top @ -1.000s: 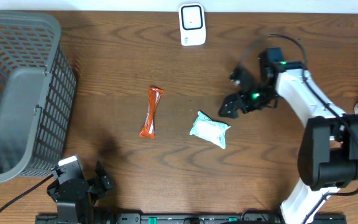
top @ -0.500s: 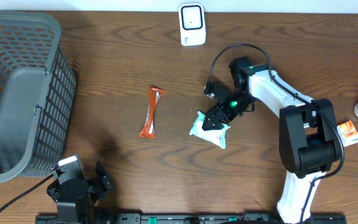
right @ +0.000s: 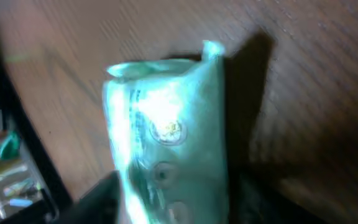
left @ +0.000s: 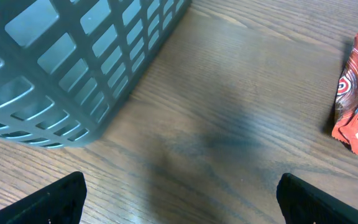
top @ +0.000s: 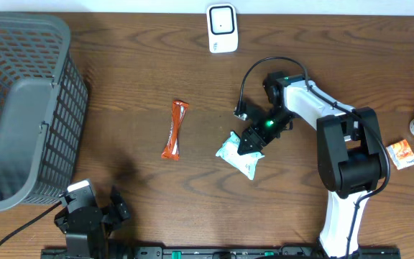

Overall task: Scan the item barcode
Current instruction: 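Lift the wipes pack and carry it up toward the white scanner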

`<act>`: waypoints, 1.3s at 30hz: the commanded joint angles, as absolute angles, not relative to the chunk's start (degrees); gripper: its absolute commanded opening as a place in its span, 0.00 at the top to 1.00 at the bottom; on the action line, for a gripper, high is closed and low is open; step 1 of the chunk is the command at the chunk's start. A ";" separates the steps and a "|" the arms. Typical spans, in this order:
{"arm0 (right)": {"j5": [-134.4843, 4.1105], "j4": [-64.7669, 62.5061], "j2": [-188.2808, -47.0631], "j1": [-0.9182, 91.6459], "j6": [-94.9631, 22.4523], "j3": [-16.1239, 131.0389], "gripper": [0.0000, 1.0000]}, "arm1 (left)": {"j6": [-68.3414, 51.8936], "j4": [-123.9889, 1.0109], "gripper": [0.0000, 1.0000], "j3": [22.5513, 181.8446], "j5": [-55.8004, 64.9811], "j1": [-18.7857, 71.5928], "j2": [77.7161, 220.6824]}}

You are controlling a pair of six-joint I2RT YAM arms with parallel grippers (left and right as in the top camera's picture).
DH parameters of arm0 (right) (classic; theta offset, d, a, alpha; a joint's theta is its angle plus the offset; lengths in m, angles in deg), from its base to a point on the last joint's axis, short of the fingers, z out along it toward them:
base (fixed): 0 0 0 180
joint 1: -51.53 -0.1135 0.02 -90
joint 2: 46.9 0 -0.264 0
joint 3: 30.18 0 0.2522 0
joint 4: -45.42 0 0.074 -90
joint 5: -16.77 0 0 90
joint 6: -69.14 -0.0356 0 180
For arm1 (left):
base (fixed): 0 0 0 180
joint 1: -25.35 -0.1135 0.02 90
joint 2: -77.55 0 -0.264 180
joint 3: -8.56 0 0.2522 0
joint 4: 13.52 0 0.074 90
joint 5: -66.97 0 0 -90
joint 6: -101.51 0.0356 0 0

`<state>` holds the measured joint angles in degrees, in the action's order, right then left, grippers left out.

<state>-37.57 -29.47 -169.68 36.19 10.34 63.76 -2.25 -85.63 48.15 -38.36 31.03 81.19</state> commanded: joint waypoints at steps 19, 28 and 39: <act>-61.29 -17.45 -174.53 30.27 -0.30 46.69 0.99 | -2.75 -85.67 0.02 48.04 -38.66 30.79 81.17; -48.89 -34.28 -174.38 30.42 -1.20 62.30 0.99 | -2.75 -85.67 0.02 48.04 -38.66 30.79 81.17; -32.94 -49.18 -169.57 30.42 2.56 84.51 0.98 | -2.77 -85.67 0.02 48.04 -38.66 30.79 81.17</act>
